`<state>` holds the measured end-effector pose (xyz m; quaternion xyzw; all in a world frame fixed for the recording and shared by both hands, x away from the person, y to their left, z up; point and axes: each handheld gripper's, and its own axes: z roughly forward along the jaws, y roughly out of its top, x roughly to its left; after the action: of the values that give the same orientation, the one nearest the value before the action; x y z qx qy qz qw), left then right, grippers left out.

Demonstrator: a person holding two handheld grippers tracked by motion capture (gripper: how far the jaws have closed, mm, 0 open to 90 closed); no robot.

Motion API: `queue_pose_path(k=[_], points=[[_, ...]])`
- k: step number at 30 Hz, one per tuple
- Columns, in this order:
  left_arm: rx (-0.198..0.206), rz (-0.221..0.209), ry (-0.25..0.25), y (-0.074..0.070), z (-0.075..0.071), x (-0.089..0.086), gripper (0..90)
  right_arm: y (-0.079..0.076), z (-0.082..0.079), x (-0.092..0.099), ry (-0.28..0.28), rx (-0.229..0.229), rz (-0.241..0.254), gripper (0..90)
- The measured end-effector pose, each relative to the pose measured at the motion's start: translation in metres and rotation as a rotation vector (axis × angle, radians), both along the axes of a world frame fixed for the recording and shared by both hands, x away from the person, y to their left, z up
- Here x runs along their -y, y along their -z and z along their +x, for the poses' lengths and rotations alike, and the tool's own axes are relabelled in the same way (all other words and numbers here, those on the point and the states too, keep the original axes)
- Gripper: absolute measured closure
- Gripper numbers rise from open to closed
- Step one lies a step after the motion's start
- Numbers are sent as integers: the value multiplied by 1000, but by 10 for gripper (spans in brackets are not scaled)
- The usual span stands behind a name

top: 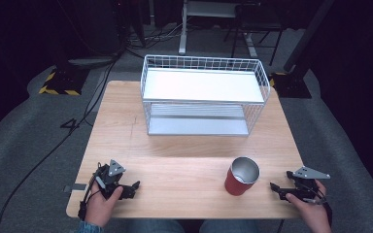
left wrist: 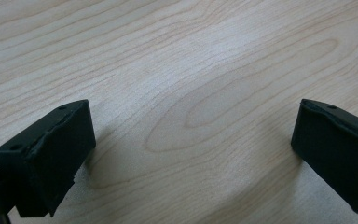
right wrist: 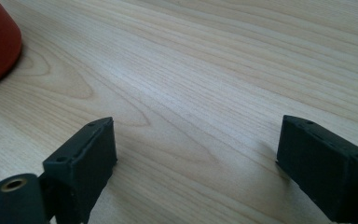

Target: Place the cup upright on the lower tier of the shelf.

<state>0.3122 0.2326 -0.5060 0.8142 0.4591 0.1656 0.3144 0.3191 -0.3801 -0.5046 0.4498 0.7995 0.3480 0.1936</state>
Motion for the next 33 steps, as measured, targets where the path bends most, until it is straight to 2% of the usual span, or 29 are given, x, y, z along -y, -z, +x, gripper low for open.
queue_pose_path(k=[5, 13, 17, 23, 33], points=[[0, -2, -9, 0, -1, 0, 1, 0, 0, 2, 10, 8, 7, 158], [-1, -2, -8, 0, -1, 0, 1, -3, -1, 8, 49, 5, 48, 161], [-2, -3, -8, 0, -1, 0, 1, -7, -3, 8, 59, 25, 57, 160], [-1, -6, -8, 0, 0, 1, 1, -15, -8, 5, 49, 41, 58, 159], [-2, -4, -9, 0, 1, 1, 1, -36, -21, -16, -8, 84, 62, 158]])
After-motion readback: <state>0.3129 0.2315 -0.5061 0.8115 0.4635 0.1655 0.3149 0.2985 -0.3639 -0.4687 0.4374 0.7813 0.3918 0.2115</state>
